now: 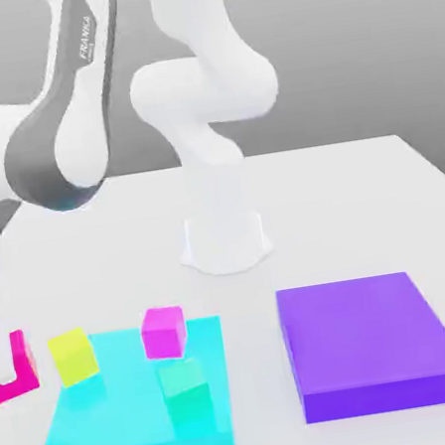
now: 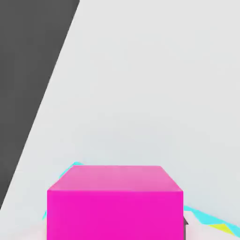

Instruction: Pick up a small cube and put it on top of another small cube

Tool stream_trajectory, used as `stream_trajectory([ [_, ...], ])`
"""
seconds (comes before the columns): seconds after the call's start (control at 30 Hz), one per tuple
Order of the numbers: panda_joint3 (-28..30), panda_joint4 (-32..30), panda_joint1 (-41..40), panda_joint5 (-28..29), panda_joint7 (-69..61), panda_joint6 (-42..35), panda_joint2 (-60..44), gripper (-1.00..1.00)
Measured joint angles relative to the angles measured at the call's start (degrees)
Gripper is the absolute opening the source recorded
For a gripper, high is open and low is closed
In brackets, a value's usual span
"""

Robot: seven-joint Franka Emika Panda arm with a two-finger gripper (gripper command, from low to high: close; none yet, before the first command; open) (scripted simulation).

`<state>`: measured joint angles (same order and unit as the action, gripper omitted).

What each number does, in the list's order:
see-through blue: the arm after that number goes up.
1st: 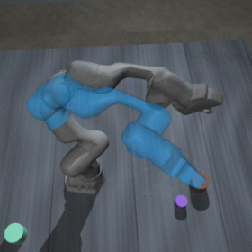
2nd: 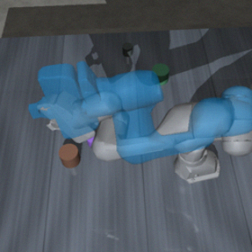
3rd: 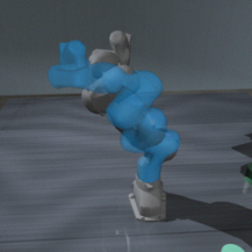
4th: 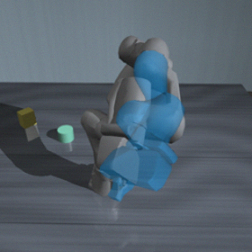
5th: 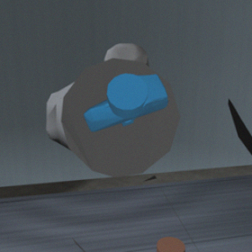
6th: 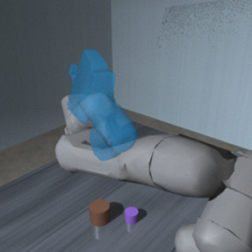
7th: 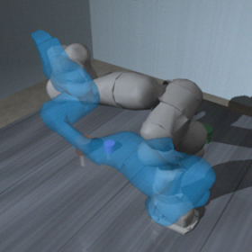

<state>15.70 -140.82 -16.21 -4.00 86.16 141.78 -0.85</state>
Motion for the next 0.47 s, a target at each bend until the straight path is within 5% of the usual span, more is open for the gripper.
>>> stream_trajectory([
  [0.2, -2.2, -9.7, -3.1, 7.2, 19.3, -1.4, 11.3, -1.00],
  [0.33, -2.2, -12.1, -3.1, 6.1, 20.2, 6.5, 5.7, -1.00],
  [0.37, -2.1, -12.5, -2.9, 5.5, 19.8, 8.3, 4.2, 1.00],
  [0.47, -2.1, -12.5, -2.9, 5.5, 19.8, 8.3, 4.2, 1.00],
])
